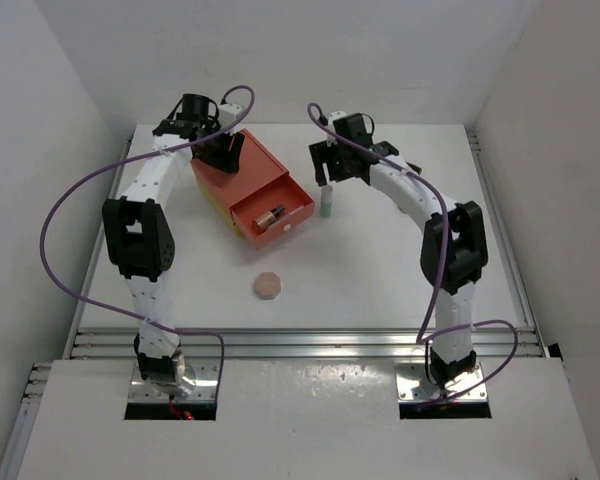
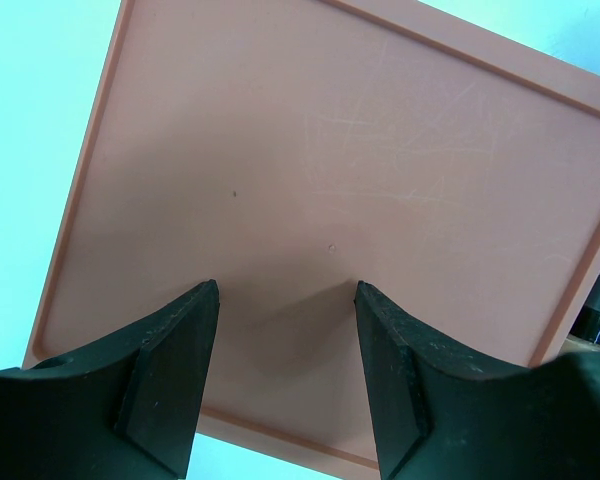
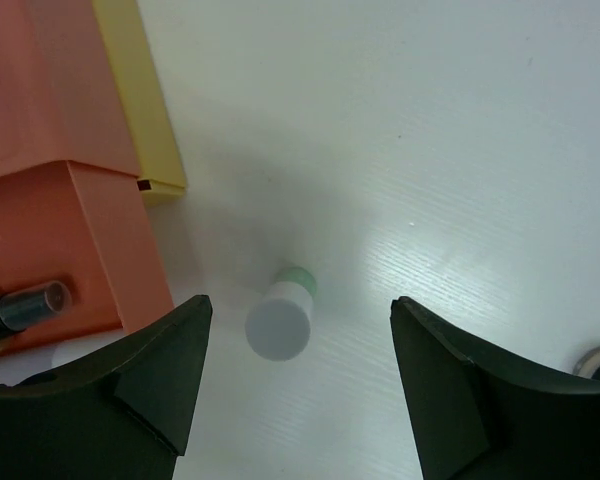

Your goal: Organize the makeup

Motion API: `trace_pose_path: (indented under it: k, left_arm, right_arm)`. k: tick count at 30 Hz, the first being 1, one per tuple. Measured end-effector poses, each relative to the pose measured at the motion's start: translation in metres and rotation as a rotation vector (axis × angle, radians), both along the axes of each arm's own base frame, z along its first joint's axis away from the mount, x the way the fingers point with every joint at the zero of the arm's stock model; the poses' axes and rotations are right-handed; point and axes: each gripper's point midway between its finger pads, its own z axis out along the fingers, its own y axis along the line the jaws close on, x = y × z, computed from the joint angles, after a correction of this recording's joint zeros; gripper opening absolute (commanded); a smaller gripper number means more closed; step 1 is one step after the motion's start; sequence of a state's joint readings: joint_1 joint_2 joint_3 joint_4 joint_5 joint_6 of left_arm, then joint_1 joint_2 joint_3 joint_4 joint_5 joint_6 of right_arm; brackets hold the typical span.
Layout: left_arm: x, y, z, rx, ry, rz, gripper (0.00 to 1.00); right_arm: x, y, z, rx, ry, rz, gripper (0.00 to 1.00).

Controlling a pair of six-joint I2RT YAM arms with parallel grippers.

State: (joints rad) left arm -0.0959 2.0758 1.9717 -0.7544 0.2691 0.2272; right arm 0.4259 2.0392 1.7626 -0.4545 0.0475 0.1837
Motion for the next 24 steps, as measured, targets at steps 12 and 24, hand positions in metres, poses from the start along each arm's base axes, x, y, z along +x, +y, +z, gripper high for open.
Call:
trace_pose_path:
  k: [12,24]
  left_arm:
    - [0.001,0.000,-0.001,-0.001,-0.004,0.000,0.63]
    - [0.001,0.000,-0.001,-0.002,-0.004,-0.001,0.63]
  right_arm:
    - [-0.013,0.006,-0.058,-0.009,0.136,0.000,0.55]
    - [-0.019,-0.003,-0.066,-0.046,0.145,-0.012,0.03]
